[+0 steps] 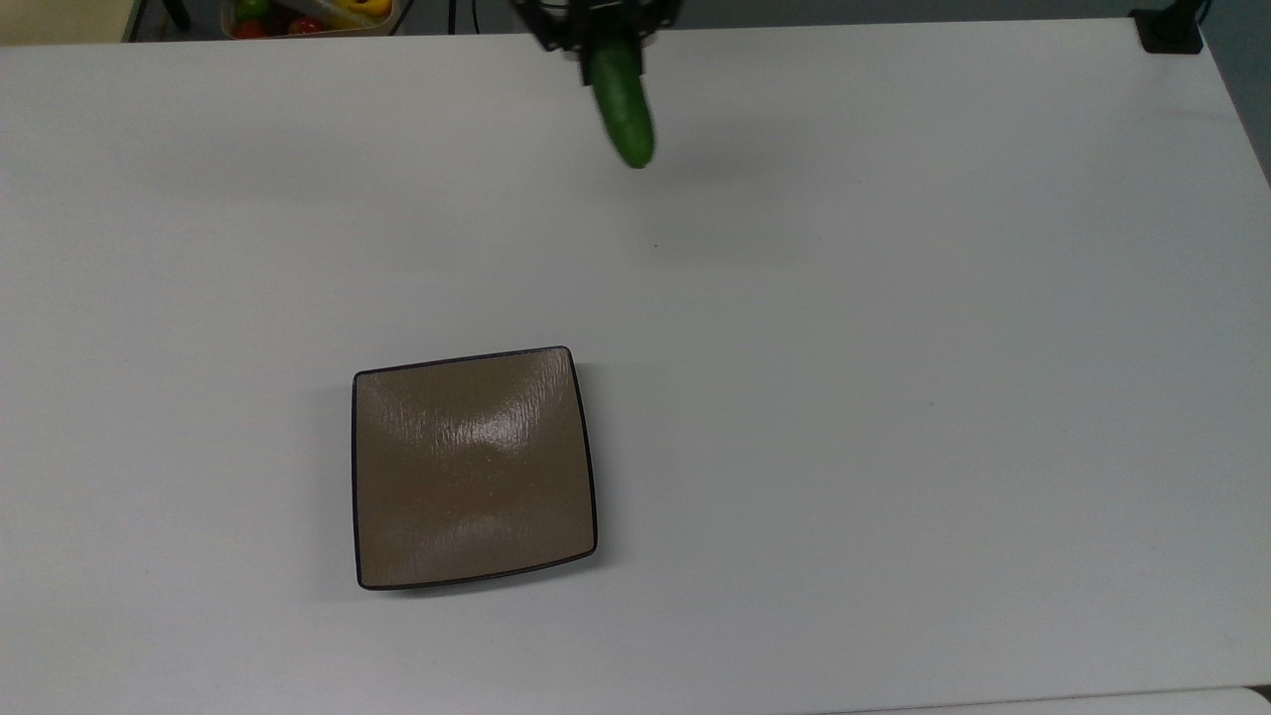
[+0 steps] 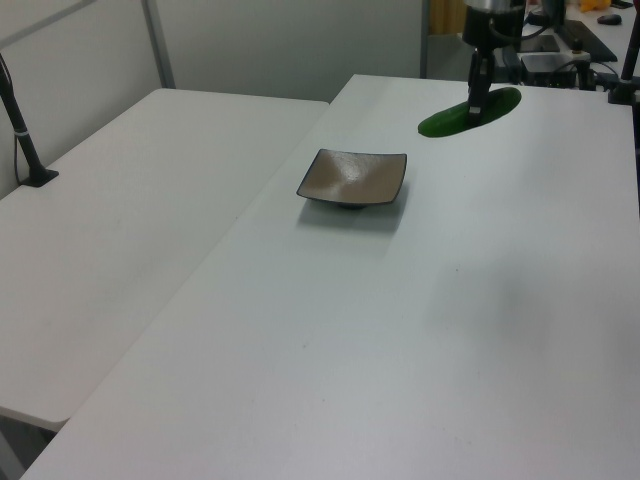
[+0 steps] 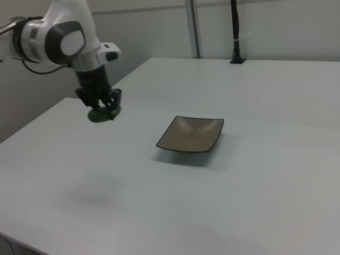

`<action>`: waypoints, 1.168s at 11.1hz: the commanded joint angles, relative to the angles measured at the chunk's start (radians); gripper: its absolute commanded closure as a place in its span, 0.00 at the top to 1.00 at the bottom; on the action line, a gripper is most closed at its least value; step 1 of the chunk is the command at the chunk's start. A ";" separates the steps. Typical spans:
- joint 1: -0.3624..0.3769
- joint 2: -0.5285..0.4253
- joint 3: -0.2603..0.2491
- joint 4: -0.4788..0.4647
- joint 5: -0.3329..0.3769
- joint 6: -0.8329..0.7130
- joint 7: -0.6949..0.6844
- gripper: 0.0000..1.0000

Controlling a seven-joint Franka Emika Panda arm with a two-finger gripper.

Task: Cucumber placed on a ceramic plate
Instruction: 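Lift the cucumber and carry it toward the brown square plate, then lower the cucumber onto the plate's center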

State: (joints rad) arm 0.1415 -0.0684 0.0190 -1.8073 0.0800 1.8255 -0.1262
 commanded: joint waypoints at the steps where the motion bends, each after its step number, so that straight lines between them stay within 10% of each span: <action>1: -0.072 0.057 -0.020 -0.015 0.029 0.180 -0.092 0.04; 13: -0.135 0.557 -0.039 0.097 0.075 0.923 -0.167 0.10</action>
State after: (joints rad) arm 0.0018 0.4056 -0.0138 -1.7547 0.1278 2.6654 -0.2623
